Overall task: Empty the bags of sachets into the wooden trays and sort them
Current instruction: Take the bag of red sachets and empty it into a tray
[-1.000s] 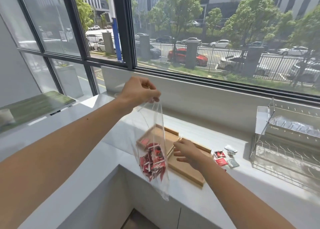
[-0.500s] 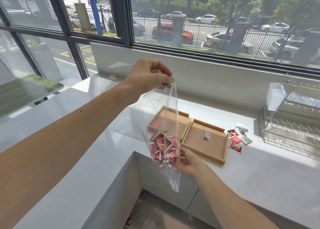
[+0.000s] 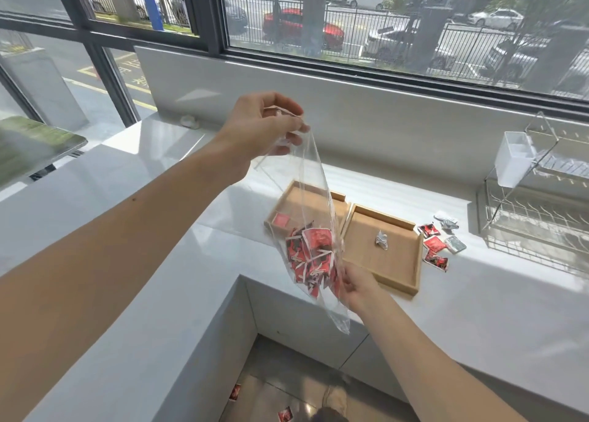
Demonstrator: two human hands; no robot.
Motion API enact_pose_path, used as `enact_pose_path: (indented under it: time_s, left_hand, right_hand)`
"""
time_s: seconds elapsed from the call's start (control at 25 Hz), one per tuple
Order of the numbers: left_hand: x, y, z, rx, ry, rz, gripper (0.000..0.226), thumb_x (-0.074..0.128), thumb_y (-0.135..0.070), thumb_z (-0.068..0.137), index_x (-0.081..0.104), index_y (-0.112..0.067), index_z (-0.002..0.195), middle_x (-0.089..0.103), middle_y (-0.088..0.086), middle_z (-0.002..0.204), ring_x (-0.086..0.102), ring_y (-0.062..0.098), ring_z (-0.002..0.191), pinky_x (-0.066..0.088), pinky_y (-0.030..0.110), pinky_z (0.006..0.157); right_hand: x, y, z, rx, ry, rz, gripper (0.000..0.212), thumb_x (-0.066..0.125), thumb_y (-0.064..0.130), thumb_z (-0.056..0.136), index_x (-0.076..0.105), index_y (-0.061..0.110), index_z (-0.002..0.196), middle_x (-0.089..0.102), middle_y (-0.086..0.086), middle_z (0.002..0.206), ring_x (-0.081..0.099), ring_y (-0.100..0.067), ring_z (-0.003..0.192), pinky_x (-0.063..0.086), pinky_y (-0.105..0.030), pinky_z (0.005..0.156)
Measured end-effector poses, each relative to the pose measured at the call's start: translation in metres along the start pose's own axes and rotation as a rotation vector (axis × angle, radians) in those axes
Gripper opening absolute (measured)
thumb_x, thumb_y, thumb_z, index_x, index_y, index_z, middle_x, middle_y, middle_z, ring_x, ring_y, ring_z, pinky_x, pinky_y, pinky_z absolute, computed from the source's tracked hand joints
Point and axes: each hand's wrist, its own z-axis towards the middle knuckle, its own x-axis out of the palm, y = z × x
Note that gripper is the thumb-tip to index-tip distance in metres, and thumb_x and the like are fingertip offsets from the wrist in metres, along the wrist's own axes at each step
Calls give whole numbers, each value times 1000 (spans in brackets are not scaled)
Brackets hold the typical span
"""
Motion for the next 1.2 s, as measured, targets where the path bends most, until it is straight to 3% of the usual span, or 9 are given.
enact_pose_path:
  time_s: [0.08, 0.16, 0.28, 0.48, 0.64, 0.76, 0.84, 1.0, 1.2]
  left_hand:
    - [4, 12, 17, -35, -56, 8, 24, 68, -9, 87, 60, -19, 107, 76, 3, 90, 69, 11, 68, 58, 24, 65]
    - [9, 28, 34, -101, -126, -20, 34, 66, -8, 88, 53, -18, 117, 74, 4, 91, 67, 11, 66, 57, 22, 61]
    - [20, 52, 61, -225, -224, -65, 42, 64, -8, 89, 45, -15, 125, 71, 8, 98, 64, 10, 65, 54, 22, 57]
    - [38, 91, 104, -348, -346, -36, 53, 71, -8, 85, 42, -12, 128, 65, 2, 93, 60, 8, 63, 51, 18, 53]
    - [47, 120, 122, -424, -342, 0, 42, 64, -7, 89, 45, -9, 127, 72, 5, 95, 59, 11, 68, 50, 22, 60]
    - [51, 129, 133, -447, -342, 4, 37, 62, -6, 89, 47, -12, 122, 70, 9, 102, 58, 11, 67, 48, 24, 62]
    - [53, 138, 141, -458, -362, 2, 40, 64, -5, 87, 47, -15, 121, 69, 6, 95, 57, 9, 64, 48, 23, 62]
    - [54, 164, 156, -487, -379, -75, 46, 64, 0, 87, 41, -13, 124, 69, 11, 92, 58, 10, 63, 50, 20, 60]
    - [47, 190, 180, -506, -306, -190, 42, 64, -1, 89, 41, -10, 123, 66, 13, 93, 61, 9, 63, 53, 19, 62]
  right_hand:
    - [-9, 19, 16, -50, -45, -30, 12, 56, -3, 94, 65, -4, 103, 65, -14, 80, 63, -18, 58, 57, -27, 45]
    - [-21, 42, 33, -85, -48, -23, 17, 54, 2, 98, 65, 0, 110, 67, -11, 84, 64, -17, 65, 59, -30, 52]
    - [-34, 84, 50, -144, -44, -9, 15, 51, 4, 100, 61, 8, 90, 64, -10, 87, 62, -20, 77, 56, -42, 76]
    - [-56, 146, 81, -335, -114, -170, 9, 52, 8, 100, 59, 10, 96, 64, -10, 98, 61, -20, 85, 50, -34, 72]
    - [-65, 173, 110, -431, -144, -253, 9, 56, 17, 99, 62, 11, 100, 67, -15, 103, 67, -26, 86, 58, -45, 79]
    - [-69, 183, 125, -490, -175, -361, 10, 58, 18, 97, 65, 18, 90, 70, -11, 96, 67, -32, 91, 53, -52, 89]
    - [-67, 190, 128, -567, -202, -439, 16, 57, 20, 97, 64, 26, 83, 67, -1, 83, 64, -26, 83, 51, -46, 85]
    - [-67, 188, 128, -622, -201, -417, 14, 53, 11, 99, 59, 14, 88, 60, -1, 74, 55, -11, 62, 46, -21, 54]
    - [-59, 188, 116, -758, -331, -429, 22, 52, 9, 100, 57, 19, 81, 57, 0, 69, 51, 0, 49, 45, -18, 46]
